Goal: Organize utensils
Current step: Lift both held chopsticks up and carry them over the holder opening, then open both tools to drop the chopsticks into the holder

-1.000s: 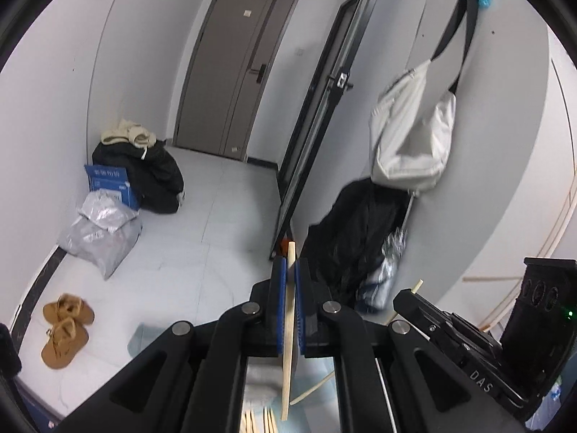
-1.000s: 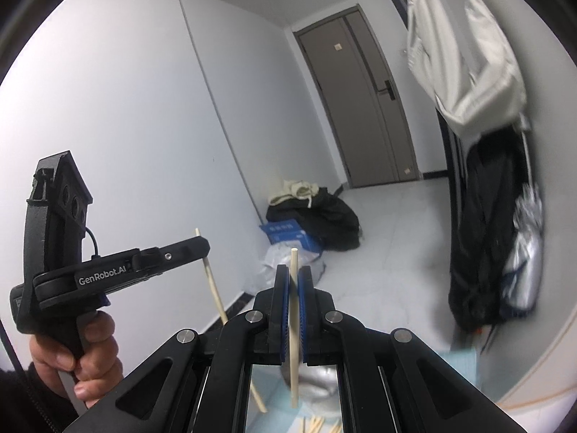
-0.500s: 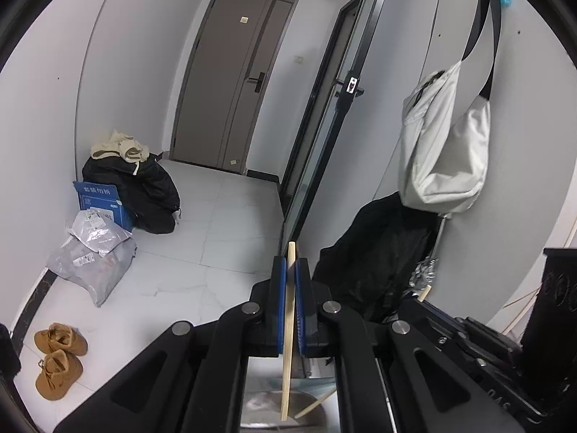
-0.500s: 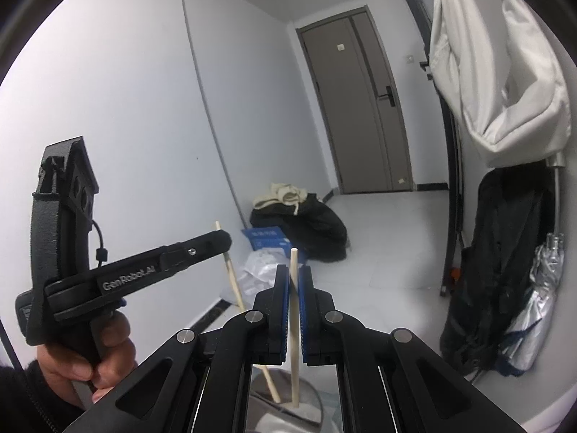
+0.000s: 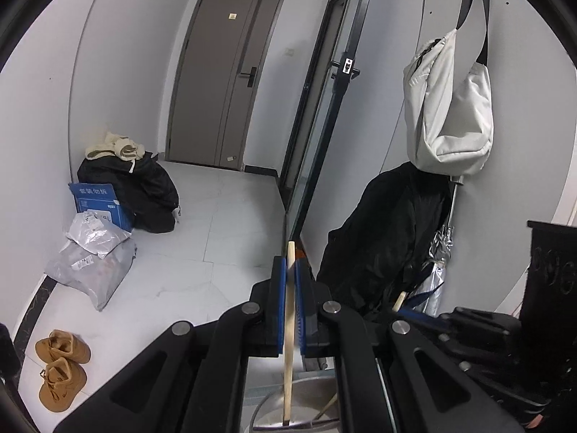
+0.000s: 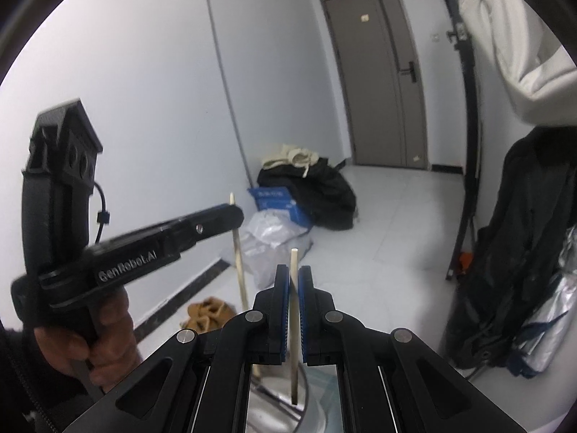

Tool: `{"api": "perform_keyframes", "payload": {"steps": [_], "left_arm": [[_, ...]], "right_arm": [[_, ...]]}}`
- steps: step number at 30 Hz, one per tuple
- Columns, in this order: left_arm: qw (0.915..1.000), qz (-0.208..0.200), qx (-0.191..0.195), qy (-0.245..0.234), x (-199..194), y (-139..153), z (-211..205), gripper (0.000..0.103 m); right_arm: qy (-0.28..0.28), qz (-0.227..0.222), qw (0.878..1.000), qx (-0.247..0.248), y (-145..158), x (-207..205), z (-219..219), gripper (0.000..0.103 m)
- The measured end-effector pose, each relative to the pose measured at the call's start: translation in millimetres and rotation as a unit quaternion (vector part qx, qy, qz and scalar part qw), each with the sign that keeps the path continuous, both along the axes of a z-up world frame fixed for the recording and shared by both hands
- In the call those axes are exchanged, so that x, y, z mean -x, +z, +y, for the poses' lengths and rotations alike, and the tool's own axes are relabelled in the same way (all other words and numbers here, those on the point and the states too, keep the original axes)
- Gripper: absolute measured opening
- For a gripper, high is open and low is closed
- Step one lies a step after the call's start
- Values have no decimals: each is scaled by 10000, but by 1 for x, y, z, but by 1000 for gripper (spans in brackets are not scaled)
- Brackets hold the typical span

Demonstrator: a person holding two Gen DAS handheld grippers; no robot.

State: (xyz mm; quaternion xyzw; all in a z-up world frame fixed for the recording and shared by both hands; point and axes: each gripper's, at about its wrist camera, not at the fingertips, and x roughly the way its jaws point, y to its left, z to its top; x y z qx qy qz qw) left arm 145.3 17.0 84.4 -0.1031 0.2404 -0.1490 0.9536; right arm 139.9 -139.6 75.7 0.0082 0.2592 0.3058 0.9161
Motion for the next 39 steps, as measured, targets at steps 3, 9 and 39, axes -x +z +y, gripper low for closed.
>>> {"api": "perform_keyframes", "payload": {"steps": [3,9,39], "left_arm": [[10000,57,2,-51,1,-3,0,2],[9995,273,-50,-116,3,-12,0,2],[9915,641,-463,1033,101,6,0,83]], "right_arm": [[78,21,9999,100,-9,1,5,4],[148,139,9997,123,-15,4,10,4],[-741,-15,9961,-475,8,107,-59,66]]}}
